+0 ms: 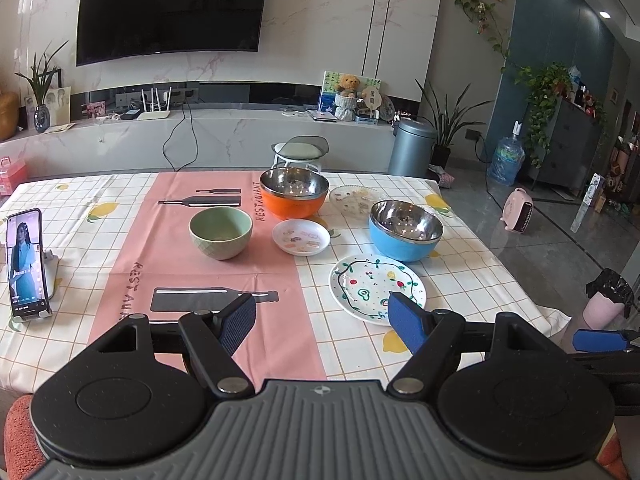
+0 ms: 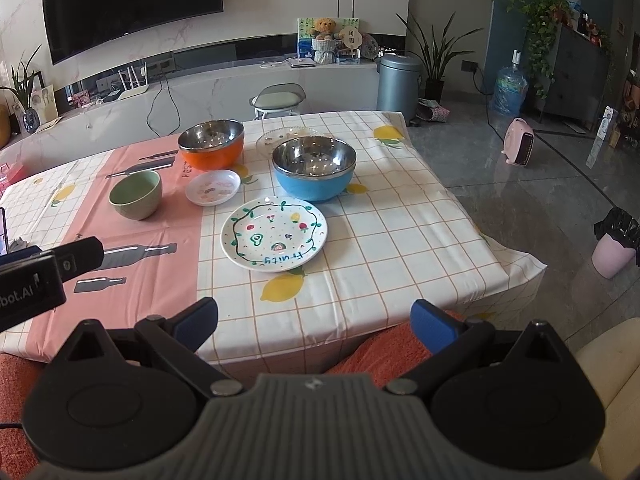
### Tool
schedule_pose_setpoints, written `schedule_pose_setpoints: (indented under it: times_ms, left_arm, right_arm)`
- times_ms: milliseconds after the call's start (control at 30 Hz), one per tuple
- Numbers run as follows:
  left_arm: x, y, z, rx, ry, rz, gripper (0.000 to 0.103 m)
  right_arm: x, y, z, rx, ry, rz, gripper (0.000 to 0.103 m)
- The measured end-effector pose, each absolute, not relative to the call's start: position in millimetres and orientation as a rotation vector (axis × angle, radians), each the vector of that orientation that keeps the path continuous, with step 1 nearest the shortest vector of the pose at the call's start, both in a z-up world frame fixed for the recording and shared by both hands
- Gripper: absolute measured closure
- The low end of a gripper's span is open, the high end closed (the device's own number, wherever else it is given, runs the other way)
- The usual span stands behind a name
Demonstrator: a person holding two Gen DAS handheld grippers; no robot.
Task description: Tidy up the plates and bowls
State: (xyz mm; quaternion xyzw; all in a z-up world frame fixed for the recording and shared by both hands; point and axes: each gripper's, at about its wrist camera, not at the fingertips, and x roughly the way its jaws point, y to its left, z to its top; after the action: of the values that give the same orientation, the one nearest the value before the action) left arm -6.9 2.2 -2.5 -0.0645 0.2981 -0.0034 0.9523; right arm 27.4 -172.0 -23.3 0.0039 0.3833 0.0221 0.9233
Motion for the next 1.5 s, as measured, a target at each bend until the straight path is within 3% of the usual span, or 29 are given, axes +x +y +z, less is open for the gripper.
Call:
schedule_pose_setpoints:
  times_ms: [867, 1000, 1167, 1367, 1500]
  left_arm:
    - [-5, 20, -16, -0.192, 0.629, -0.006, 0.015]
    - [1, 32, -27, -0.265, 0.670, -0.031, 0.025]
    - [7, 43, -43, -0.338, 0.696, -0.052, 0.026]
    - [23, 45, -62, -0.361, 0.708, -0.094, 0.041]
    - [41, 41, -72, -0.376, 0.718, -0.132, 0.042]
  right_arm:
    - [34, -166, -38, -0.001, 0.818, 0.060, 0.003]
    - [39, -163, -46, -0.011, 0.805, 0.082, 0.003]
    - [43, -158, -57, -0.045, 0.695, 0.126, 0.003]
    - [64, -157, -79, -0.070, 0.607, 0.216, 0.003]
    - [89, -164, -92, -0.039, 0.612, 0.241, 0.003]
